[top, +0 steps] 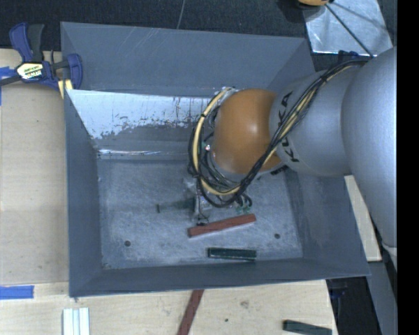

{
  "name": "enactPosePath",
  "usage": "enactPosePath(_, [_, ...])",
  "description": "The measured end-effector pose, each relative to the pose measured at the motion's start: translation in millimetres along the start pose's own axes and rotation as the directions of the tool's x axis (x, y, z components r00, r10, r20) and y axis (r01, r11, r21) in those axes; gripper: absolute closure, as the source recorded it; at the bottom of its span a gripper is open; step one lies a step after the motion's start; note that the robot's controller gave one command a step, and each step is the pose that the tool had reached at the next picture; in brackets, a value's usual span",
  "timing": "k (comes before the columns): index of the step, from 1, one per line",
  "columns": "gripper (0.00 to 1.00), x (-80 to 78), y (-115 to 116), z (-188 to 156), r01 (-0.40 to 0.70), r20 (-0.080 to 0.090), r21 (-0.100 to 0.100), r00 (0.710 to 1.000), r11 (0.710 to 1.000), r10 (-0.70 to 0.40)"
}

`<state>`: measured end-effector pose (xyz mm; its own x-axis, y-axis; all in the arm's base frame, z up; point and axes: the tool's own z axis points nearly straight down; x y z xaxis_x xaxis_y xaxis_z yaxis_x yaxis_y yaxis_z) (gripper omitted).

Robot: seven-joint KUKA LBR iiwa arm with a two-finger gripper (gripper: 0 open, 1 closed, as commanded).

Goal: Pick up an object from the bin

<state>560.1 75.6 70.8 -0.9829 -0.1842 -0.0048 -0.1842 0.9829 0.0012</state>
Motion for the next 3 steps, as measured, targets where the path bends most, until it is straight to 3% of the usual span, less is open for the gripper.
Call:
enactPosePath(1, [1.00,-0.1,0,0,-0.001,0.000,0.000,1.000,1.000,0.001])
enactPosePath(2, [1.00,-12.9,-9,-37,-0.009,-0.008,0.001,1.000,1.000,0.009])
enactPosePath(3, [1.00,52.0,8,-158,0.025,-0.002,0.001,1.000,1.000,-0.025])
